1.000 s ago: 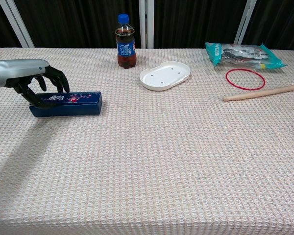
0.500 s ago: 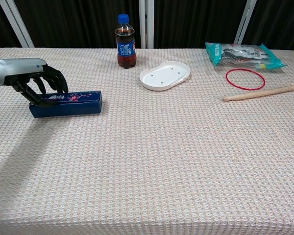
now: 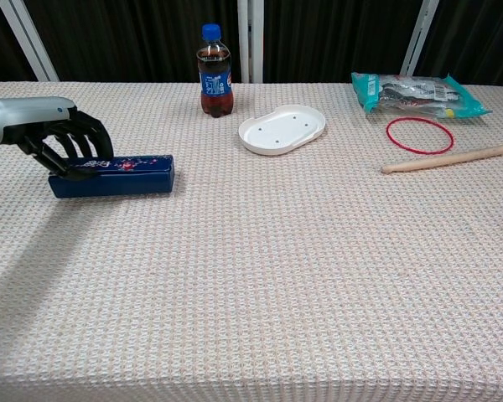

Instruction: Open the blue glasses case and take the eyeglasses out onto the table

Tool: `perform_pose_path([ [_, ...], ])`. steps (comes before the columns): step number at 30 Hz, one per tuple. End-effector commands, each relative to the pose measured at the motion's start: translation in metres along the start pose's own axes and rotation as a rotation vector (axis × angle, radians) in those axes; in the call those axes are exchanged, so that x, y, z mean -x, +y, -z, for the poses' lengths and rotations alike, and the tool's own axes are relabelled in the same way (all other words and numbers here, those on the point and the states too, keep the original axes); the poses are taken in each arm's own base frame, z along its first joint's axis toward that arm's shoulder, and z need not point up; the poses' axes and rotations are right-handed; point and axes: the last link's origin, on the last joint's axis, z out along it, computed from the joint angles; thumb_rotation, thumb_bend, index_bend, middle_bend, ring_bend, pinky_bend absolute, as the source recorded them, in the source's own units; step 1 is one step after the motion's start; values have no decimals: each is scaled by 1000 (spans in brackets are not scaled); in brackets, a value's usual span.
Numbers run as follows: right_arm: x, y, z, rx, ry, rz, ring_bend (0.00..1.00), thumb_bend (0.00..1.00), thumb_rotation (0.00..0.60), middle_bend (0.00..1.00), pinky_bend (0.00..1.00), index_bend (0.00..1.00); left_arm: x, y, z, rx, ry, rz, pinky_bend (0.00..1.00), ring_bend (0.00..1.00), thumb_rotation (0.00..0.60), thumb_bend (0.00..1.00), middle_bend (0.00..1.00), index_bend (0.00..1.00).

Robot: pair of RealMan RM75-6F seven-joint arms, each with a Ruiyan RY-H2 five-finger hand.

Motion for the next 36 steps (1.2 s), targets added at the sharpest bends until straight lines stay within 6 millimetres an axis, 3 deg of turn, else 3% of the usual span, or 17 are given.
perform_pose_path([
  [1,0,0,0,0,-2,1,0,446,600,0,0,0,1,-3,0,0,-3,16,333,327,600,473,657,405],
  [16,2,-1,-1,-1,-12,9,0,447,600,0,0,0,1,-12,1,16,-2,153,386,417,600,417,788,371],
  [23,4,-1,-4,3,-20,12,0,447,600,0,0,0,-1,-17,-2,-2,-40,250,386,422,600,407,766,382],
  [29,6,-2,-5,3,-31,14,0,449,600,0,0,0,-6,-24,-8,-12,3,252,381,391,600,387,481,361],
  [36,7,-1,-6,8,-37,17,0,451,600,0,0,0,-5,-27,-10,-10,34,260,364,289,600,385,313,325],
])
